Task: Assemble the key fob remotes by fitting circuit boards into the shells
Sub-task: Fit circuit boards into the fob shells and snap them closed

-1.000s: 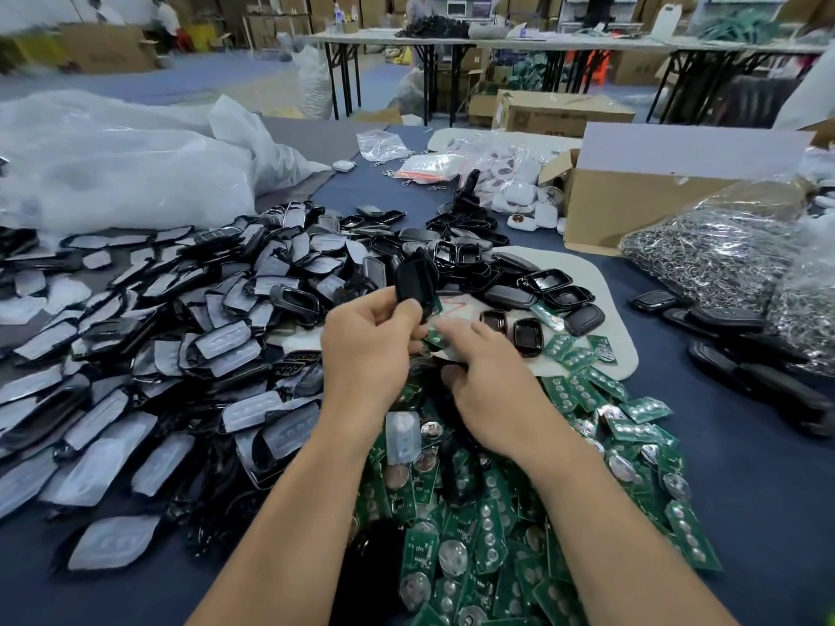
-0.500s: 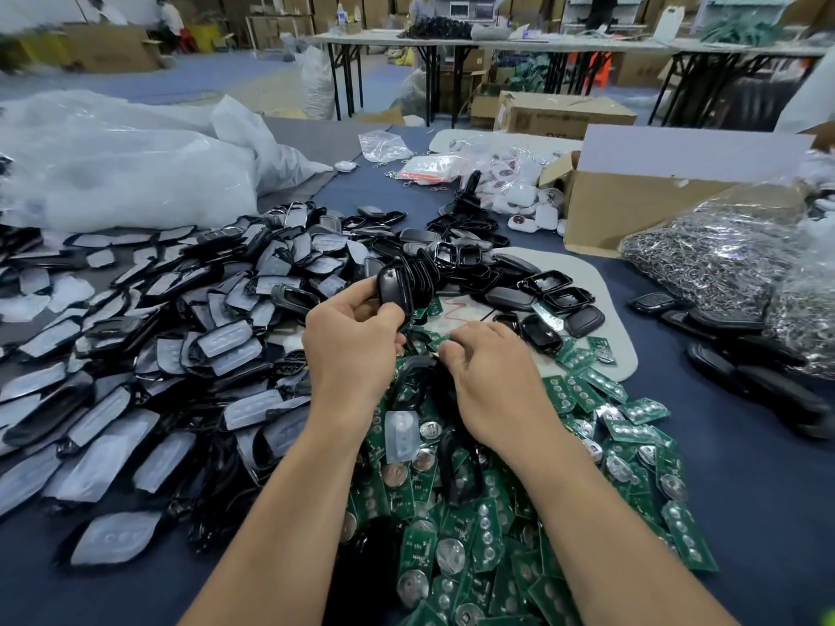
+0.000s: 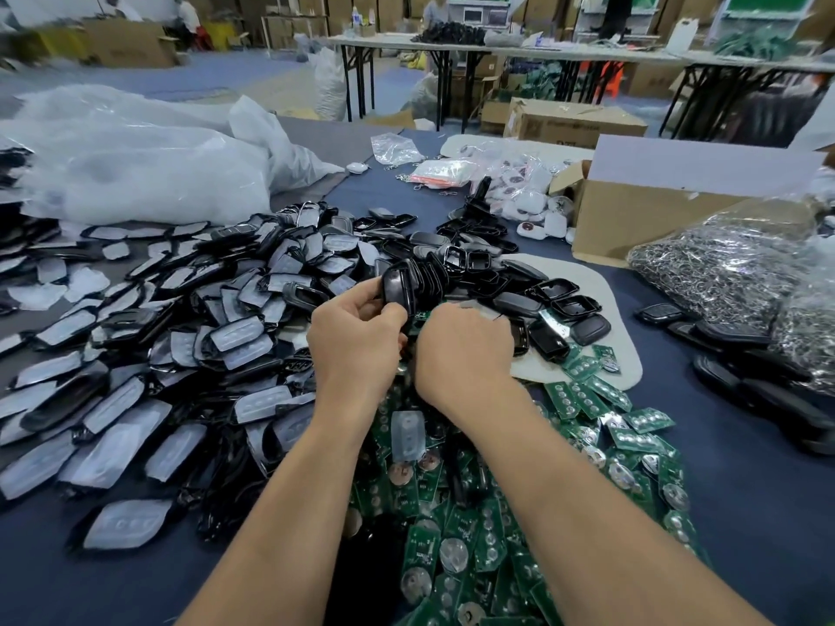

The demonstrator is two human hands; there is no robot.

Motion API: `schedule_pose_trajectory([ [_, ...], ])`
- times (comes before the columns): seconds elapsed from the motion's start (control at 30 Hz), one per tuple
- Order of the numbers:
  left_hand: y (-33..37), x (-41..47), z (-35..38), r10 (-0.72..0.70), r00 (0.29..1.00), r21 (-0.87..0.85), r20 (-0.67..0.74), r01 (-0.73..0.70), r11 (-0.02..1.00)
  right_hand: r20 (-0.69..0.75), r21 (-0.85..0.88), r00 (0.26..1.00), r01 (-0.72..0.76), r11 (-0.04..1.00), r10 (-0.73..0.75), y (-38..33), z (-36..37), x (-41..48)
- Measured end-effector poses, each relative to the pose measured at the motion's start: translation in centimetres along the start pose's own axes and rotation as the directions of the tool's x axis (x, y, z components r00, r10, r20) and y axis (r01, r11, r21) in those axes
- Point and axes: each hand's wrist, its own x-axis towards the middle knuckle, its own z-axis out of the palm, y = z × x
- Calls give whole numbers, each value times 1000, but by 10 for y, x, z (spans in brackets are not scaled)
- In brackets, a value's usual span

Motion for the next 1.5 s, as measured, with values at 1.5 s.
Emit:
schedule_pose_trajectory([
  [1.5,-7,-24,17,-2,933,272,361,-103,957,-189,917,919,38,398,346,87,11,-49],
])
